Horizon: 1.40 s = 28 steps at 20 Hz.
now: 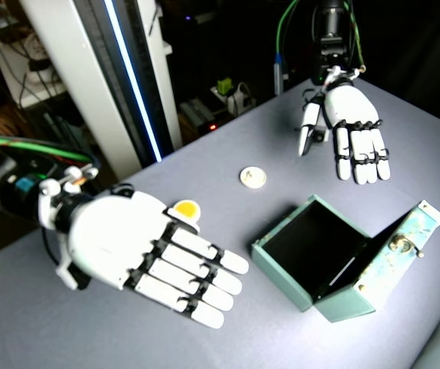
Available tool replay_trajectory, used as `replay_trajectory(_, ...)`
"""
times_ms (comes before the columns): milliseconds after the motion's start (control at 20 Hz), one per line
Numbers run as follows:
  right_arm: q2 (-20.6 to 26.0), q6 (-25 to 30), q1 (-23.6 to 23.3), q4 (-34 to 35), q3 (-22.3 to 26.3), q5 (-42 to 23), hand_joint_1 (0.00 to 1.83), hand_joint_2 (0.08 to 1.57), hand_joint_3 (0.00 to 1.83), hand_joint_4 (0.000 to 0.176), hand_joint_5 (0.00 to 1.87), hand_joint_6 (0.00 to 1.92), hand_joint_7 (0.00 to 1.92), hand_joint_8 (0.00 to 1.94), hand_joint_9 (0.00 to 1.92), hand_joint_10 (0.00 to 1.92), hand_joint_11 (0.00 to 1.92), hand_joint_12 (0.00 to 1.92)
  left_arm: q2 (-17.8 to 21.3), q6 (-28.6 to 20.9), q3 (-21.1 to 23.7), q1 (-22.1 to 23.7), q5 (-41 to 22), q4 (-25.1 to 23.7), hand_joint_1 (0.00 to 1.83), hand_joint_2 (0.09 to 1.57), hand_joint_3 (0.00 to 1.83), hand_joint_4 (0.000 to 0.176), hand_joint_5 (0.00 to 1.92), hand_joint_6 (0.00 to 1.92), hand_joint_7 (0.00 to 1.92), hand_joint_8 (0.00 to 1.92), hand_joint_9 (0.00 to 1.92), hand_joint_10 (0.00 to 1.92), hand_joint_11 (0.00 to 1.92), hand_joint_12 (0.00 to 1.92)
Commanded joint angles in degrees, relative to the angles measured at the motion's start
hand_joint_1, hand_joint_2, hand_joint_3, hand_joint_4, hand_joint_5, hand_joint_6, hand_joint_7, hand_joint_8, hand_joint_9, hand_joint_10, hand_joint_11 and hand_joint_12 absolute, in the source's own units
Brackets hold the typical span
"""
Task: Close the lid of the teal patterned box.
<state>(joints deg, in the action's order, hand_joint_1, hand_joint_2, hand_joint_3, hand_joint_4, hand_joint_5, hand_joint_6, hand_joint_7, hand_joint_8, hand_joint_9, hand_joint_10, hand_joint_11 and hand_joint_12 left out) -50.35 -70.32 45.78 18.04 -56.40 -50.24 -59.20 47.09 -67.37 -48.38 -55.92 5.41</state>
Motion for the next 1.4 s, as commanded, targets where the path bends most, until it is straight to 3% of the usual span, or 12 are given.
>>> replay_trajectory(0, 0.25, 0.25, -0.91, -0.28, -0.15, -7.49, 0.48, 1.41, 0.04, 0.0, 0.0, 0.0, 0.0, 0.0, 0.0, 0.0, 0.0, 0.0, -0.27, -0.31, -0.23, 0.66, -7.16, 0.43, 0.19, 1.36, 0.02, 0.071, 0.01, 0.0, 0.0, 0.0, 0.0, 0.0, 0.0, 0.0)
replay_trajectory(350, -1.41, 0.3, -3.51, 0.52, -1.63, -9.11, 0.34, 1.42, 0.01, 0.0, 0.01, 0.01, 0.0, 0.0, 0.0, 0.0, 0.04, 0.02, -0.71, -0.49, -0.5, 0.92, -7.37, 0.47, 0.22, 1.36, 0.01, 0.094, 0.02, 0.01, 0.0, 0.0, 0.0, 0.0, 0.01, 0.0)
replay_trajectory(500, -3.38, 0.4, -7.53, 0.62, -4.43, -6.2, 0.33, 1.42, 0.0, 0.0, 0.03, 0.01, 0.0, 0.0, 0.02, 0.01, 0.0, 1.02, -1.95, -1.01, -1.52, 2.04, -6.24, -0.28, 0.22, 1.37, 0.01, 0.082, 0.01, 0.0, 0.0, 0.0, 0.0, 0.0, 0.0, 0.0)
replay_trajectory(650, -6.63, 0.41, -12.7, 0.45, -8.38, -1.94, 0.32, 1.43, 0.0, 0.0, 0.0, 0.0, 0.02, 0.0, 0.08, 0.04, 0.0, 1.19, -2.65, -1.32, -2.14, 2.73, -5.56, -0.63, 0.24, 1.39, 0.01, 0.09, 0.01, 0.0, 0.0, 0.0, 0.0, 0.0, 0.0, 0.0)
replay_trajectory(700, -7.36, 0.41, -13.98, 0.46, -9.33, -1.01, 0.32, 1.44, 0.01, 0.0, 0.0, 0.0, 0.0, 0.0, 0.02, 0.02, 0.0, 1.2, -2.87, -1.45, -2.33, 3.01, -5.27, -0.85, 0.24, 1.39, 0.01, 0.1, 0.01, 0.0, 0.0, 0.0, 0.0, 0.0, 0.0, 0.0)
replay_trajectory(800, -9.24, 0.41, -17.42, 0.46, -11.91, 1.45, 0.32, 1.4, 0.0, 0.0, 0.0, 0.0, 0.0, 0.0, 0.0, 0.0, 0.0, 0.99, -3.93, -1.96, -3.18, 3.91, -4.19, -1.67, 0.26, 1.39, 0.01, 0.079, 0.01, 0.0, 0.0, 0.0, 0.0, 0.0, 0.03, 0.02)
replay_trajectory(850, -10.19, 0.41, -19.01, 0.5, -13.22, 2.61, 0.3, 1.4, 0.0, 0.0, 0.0, 0.0, 0.0, 0.0, 0.0, 0.0, 0.0, 1.04, -4.67, -2.3, -3.74, 4.54, -3.55, -2.24, 0.25, 1.4, 0.0, 0.084, 0.0, 0.0, 0.0, 0.0, 0.0, 0.0, 0.01, 0.26)
replay_trajectory(900, -10.75, 0.41, -19.97, 0.64, -14.05, 3.42, 0.28, 1.4, 0.0, 0.0, 0.0, 0.0, 0.0, 0.0, 0.0, 0.0, 0.0, 1.05, -5.1, -2.53, -4.06, 4.96, -3.08, -2.68, 0.21, 1.4, 0.0, 0.074, 0.0, 0.0, 0.0, 0.0, 0.0, 0.0, 0.0, 0.13)
replay_trajectory(1050, -12.72, 0.41, -23.43, 0.99, -17.7, 7.14, 0.21, 1.35, 0.0, 0.0, 0.0, 0.0, 0.0, 0.0, 0.0, 0.0, 0.0, 0.08, -6.93, -3.56, -5.47, 6.78, -1.4, -4.72, 0.15, 1.4, 0.0, 0.09, 0.0, 0.0, 0.0, 0.0, 0.0, 0.0, 0.0, 0.0)
replay_trajectory(1100, -13.41, 0.41, -24.44, 1.0, -18.7, 8.2, 0.23, 1.35, 0.0, 0.0, 0.0, 0.0, 0.0, 0.0, 0.0, 0.0, 0.0, 0.02, -7.42, -3.85, -5.83, 7.26, -1.11, -5.24, 0.14, 1.39, 0.0, 0.099, 0.0, 0.0, 0.0, 0.0, 0.0, 0.0, 0.0, 0.0)
replay_trajectory(1300, -16.55, 0.39, -28.11, 0.99, -22.8, 12.82, 0.16, 1.34, 0.0, 0.006, 0.0, 0.0, 0.0, 0.0, 0.0, 0.0, 0.04, 0.02, -8.42, -4.57, -6.65, 8.17, -0.42, -6.31, 0.12, 1.4, 0.0, 0.076, 0.0, 0.0, 0.0, 0.0, 0.0, 0.0, 0.0, 0.0)
replay_trajectory(1350, -17.08, 0.39, -28.32, 0.99, -23.37, 13.25, 0.12, 1.33, 0.0, 0.0, 0.0, 0.0, 0.0, 0.0, 0.0, 0.0, 0.01, 0.63, -8.43, -4.6, -6.66, 8.18, -0.4, -6.32, 0.12, 1.4, 0.0, 0.072, 0.0, 0.0, 0.0, 0.0, 0.0, 0.0, 0.0, 0.0)
